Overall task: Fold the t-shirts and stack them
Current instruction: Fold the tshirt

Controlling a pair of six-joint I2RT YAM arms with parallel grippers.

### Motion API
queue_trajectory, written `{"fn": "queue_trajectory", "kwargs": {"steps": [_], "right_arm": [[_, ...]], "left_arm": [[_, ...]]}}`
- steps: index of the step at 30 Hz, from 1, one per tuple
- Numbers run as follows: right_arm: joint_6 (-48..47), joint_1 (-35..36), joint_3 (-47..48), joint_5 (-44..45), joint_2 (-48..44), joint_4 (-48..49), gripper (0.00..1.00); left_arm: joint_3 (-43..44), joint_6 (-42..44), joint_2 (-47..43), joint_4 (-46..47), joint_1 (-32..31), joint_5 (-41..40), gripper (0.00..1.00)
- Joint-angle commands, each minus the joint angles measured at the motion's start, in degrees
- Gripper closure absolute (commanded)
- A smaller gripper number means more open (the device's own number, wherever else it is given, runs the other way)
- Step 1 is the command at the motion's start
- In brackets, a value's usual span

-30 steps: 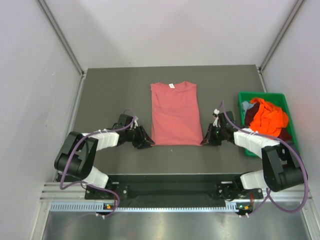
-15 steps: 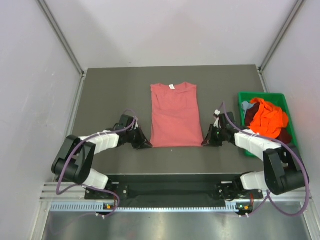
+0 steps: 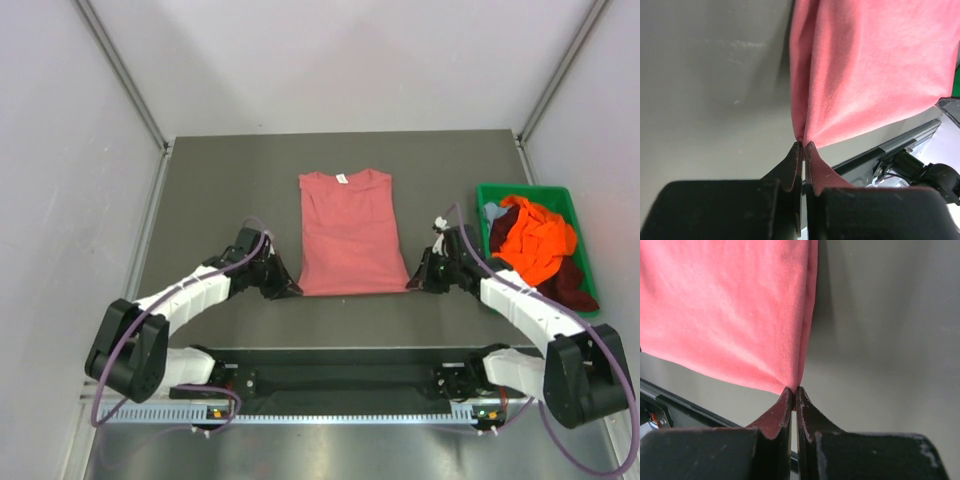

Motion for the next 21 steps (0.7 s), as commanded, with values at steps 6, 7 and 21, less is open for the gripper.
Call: {"fn": "queue_trajectory", "kwargs": {"steps": [6, 7, 21], "right_arm": [[-0.4, 0.4, 5.2, 3.3, -4.5, -4.7, 1.0], [-0.3, 0.4, 6.3, 3.5, -4.5, -4.9, 1.0], [-0.5, 0.4, 24.6, 6.7, 6.8, -7.4, 1.0]], "left_arm": [[9.0, 1.1, -4.2, -9.9, -0.5, -5.0, 1.0], [10.0, 1.5, -4.0, -10.6, -0.5, -5.2, 1.0], [29.9, 6.9, 7.6, -15.2, 1.5, -11.9, 1.0]]}}
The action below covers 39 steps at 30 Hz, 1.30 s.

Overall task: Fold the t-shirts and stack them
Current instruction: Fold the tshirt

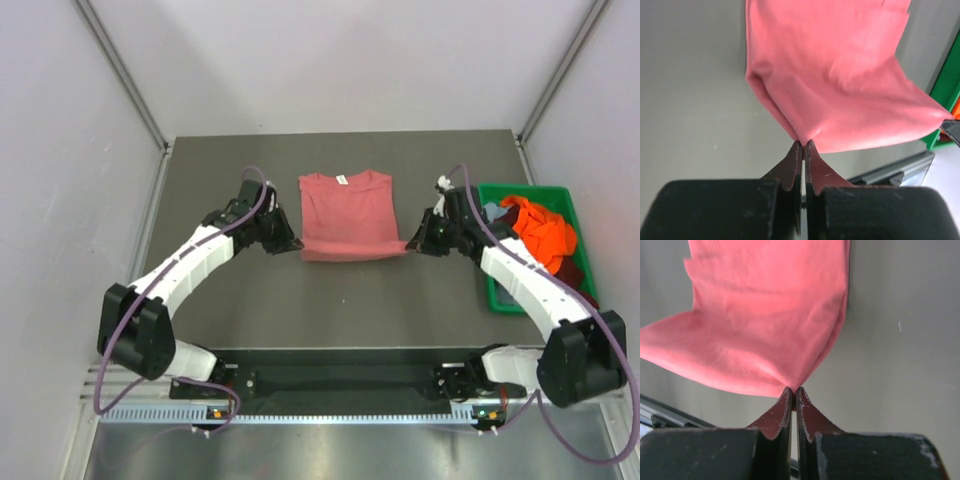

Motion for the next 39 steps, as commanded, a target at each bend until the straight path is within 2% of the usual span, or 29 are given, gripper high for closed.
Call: {"fn": "queue_trajectory", "kwargs": {"steps": [1, 7, 13, 23, 31, 39], "right_arm": [[-0.9, 0.3, 8.4, 2.6, 5.5, -0.9, 1.0], [-1.7, 0.2, 21.0, 3.0, 16.9, -1.2, 1.0], [-2.9, -0.8, 36.4, 3.6, 29.5, -4.1, 1.0], [-3.4, -2.4, 58.4, 0.4, 48.1, -4.2, 1.0], [-1.3, -5.5, 63.2, -2.0, 55.5, 0.9, 1.0], [0.4, -7.3, 64.2, -7.0, 60.5, 9.9, 0.95]], "left_arm": [[6.4, 3.1, 3.0, -0.9, 2.1, -2.3, 1.0], [18.9, 5.5, 11.9, -0.3, 5.5, -1.9, 1.0], [32.5, 7.5, 24.8, 2.7, 9.3, 2.2, 1.0], [46.2, 7.2, 41.9, 15.1, 14.0, 11.9, 1.0], [53.4, 4.3, 51.3, 28.2, 15.9, 17.0, 1.0], [65.3, 0.6, 63.7, 32.9, 16.6, 20.6, 1.0]]}}
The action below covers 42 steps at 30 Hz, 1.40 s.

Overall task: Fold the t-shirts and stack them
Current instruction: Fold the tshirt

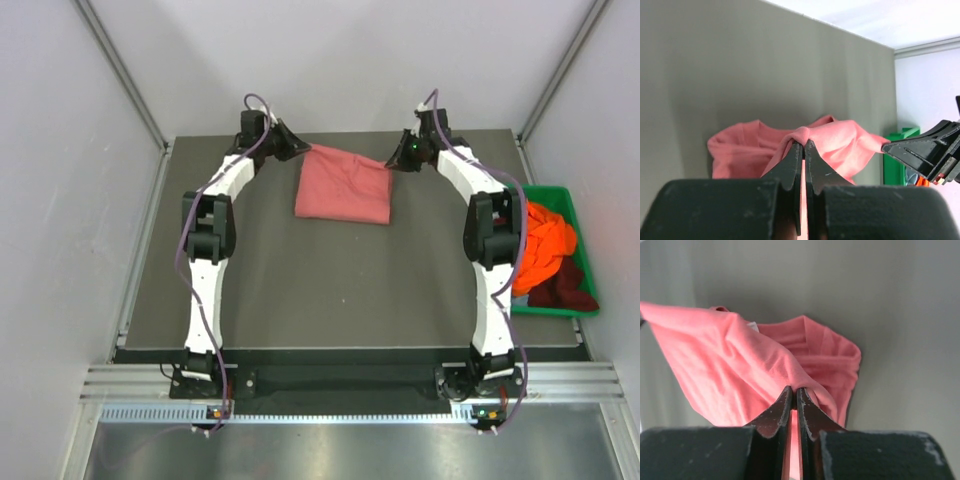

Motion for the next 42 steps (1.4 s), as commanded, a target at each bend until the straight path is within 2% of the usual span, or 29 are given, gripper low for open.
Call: {"fn": "queue_trajectory", "kwargs": {"steps": [1, 6, 7, 8, 9, 10, 12, 14, 17, 19, 22, 27, 32, 35, 38, 39, 42], "right_arm": [[1.7, -0.7, 3.0, -3.7, 1.7, 7.8, 0.95], [4.3, -1.7, 2.8, -3.6, 4.0, 14.7, 0.95], [4.9, -1.9, 2.5, -3.5, 4.3, 15.7, 0.95], [5.6, -2.5, 1.9, -3.6, 4.5, 16.8, 0.94], [7.0, -2.6, 1.4, -3.7, 4.5, 19.0, 0.91], [7.5, -2.8, 0.5, -3.9, 4.4, 19.8, 0.81], [7.9, -3.3, -0.7, -3.9, 3.4, 21.1, 0.77], [7.2, -3.4, -3.1, -3.9, 1.9, 21.7, 0.66], [4.0, -3.3, -7.9, -4.0, -2.3, 20.8, 0.53], [2.3, -3.2, -12.2, -5.5, -5.6, 19.2, 0.47], [-2.4, -2.6, -17.1, -6.7, -10.1, 15.7, 0.43], [-7.8, -1.3, -23.6, -8.4, -15.3, 10.0, 0.42], [-7.6, -0.5, -30.3, -9.3, -15.3, 13.4, 0.43], [-7.2, -0.4, -31.0, -9.7, -12.7, 13.7, 0.44], [-6.8, -0.4, -33.7, -9.2, -12.6, 16.6, 0.48], [-6.7, -0.4, -34.4, -8.8, -12.6, 17.1, 0.5], [-6.5, -0.4, -36.7, -8.1, -12.9, 18.2, 0.72]], "left_arm": [[5.1, -2.8, 4.1, 8.2, 1.2, 2.5, 1.0], [8.5, -3.6, 8.9, 12.5, 1.6, 2.3, 0.95], [9.4, -3.5, 9.5, 12.7, 1.9, 2.3, 0.83], [10.3, -3.4, 10.2, 12.7, 1.9, 2.4, 0.77], [11.9, -3.5, 11.1, 13.0, 2.2, 2.9, 0.72], [12.3, -3.5, 11.2, 13.2, 2.7, 4.0, 0.7], [12.4, -2.5, 9.9, 12.7, 3.3, 4.7, 0.65], [12.1, 1.9, 8.1, 7.7, 4.1, 4.6, 0.62], [8.0, 9.2, 2.6, -1.9, 4.4, 1.0, 0.61], [1.1, 11.7, -2.5, -5.1, 4.1, -0.2, 0.61], [-8.7, 15.6, -8.7, -9.1, 3.6, 0.0, 0.61], [-23.7, 18.5, -16.7, -7.7, 2.8, 2.0, 0.6], [-25.2, 19.4, -15.2, -9.6, 1.8, 3.1, 0.62], [-25.1, 21.9, -13.1, -12.3, 0.8, -1.5, 0.62], [-25.3, 20.7, -10.9, -12.1, 0.7, 0.3, 0.65], [-26.0, 20.3, -10.5, -11.6, 0.6, 0.5, 0.72], [-26.9, 17.8, -10.6, -11.7, 0.5, -1.8, 0.93]]}}
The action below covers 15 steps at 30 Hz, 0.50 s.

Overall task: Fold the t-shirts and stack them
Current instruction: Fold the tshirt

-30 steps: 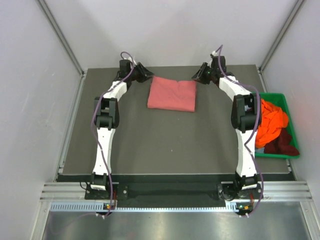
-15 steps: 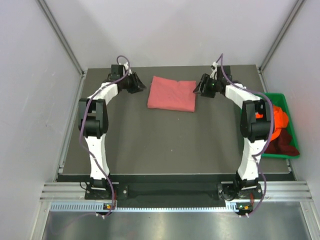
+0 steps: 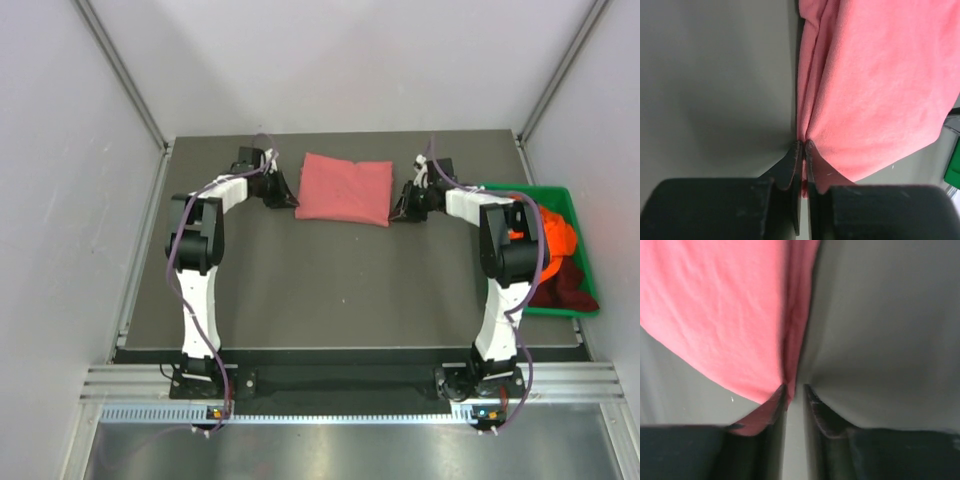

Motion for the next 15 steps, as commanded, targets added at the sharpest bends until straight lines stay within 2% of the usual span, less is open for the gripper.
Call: {"fn": "queue_trajectory", "kwargs": {"steps": [1, 2, 4, 5, 6, 8, 10, 15], "right_arm": [[-0.5, 0.5, -2.7, 1.4, -0.6, 4.4, 0.85], [-0.2, 0.5, -3.5, 1.8, -1.1, 5.2, 0.89], [-0.2, 0.5, -4.5, 2.5, -3.1, 4.8, 0.91], [0.2, 0.5, -4.5, 2.7, -3.8, 4.2, 0.89], [0.3, 0.4, -4.1, 3.1, -5.5, 2.5, 0.81], [1.9, 0.5, -3.6, 4.3, -8.0, 2.5, 0.76], [3.4, 0.5, -1.8, 4.8, -8.6, 3.2, 0.73], [7.9, 0.5, 5.0, 1.4, -2.9, 8.5, 0.73]], "left_arm": [[-1.1, -1.0, -0.1, -0.9, 0.0, -2.4, 0.93], [-1.0, -1.7, -1.2, -1.5, 0.0, -3.6, 0.93], [0.3, -1.9, -2.5, -2.9, 0.0, -5.1, 0.83], [1.3, -1.9, -3.4, -3.5, 0.0, -5.8, 0.78], [3.5, -1.8, -4.8, -3.8, 0.1, -5.7, 0.76], [7.3, -2.5, -5.7, -2.4, 0.1, -4.3, 0.66], [10.0, -4.0, -4.8, 2.1, 0.2, 0.5, 0.64], [23.1, -9.8, 6.8, 6.1, 0.0, 9.1, 0.67]]}}
